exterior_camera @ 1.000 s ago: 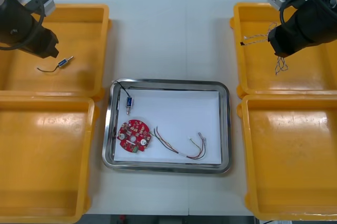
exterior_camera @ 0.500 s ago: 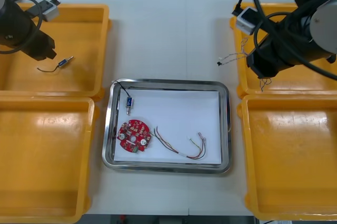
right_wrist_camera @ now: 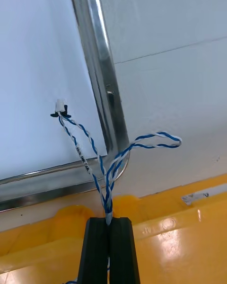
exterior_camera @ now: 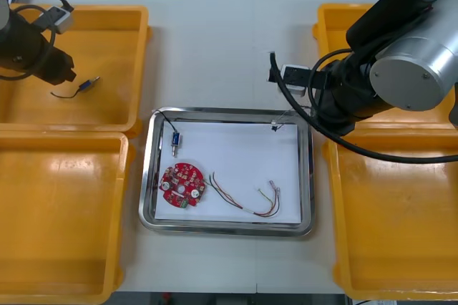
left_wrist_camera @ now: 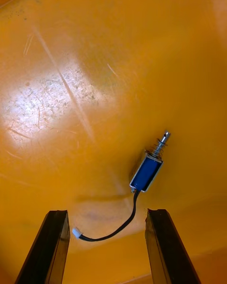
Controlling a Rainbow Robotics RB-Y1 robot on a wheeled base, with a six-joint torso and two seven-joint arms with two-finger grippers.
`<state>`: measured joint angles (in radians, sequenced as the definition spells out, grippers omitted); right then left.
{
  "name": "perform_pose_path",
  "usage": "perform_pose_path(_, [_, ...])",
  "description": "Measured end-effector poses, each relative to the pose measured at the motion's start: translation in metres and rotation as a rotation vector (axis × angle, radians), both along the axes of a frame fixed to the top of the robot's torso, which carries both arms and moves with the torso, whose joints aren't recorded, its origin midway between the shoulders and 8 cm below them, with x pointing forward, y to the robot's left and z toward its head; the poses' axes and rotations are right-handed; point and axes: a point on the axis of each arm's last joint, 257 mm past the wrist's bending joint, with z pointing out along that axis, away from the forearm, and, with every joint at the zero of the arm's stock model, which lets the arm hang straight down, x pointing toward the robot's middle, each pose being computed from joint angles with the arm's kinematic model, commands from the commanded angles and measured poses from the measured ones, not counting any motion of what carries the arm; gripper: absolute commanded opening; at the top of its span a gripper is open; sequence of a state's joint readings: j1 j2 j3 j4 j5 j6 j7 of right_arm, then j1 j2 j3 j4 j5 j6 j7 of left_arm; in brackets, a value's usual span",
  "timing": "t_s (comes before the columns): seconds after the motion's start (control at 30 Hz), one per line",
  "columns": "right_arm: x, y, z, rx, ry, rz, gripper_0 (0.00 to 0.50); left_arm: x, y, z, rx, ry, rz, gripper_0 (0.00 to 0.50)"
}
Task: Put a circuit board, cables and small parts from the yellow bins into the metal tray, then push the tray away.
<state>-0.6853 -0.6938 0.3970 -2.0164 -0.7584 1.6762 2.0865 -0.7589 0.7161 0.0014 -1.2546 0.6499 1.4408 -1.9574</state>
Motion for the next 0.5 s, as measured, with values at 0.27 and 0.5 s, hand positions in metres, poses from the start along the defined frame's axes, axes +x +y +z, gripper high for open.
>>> perform_pose_path(0.27, [-0.015, 0.02, -0.024, -0.058, 0.042, 0.09, 0.0, 0.003, -0.001, -0.006, -0.003, -0.002, -0.006, 0.473])
perform_pose_path(0.5, [-0.007, 0.051, -0.045, -0.086, 0.048, 0.126, 0.0, 0.011, -0.004, -0.003, 0.071, -0.038, -0.108, 0.472])
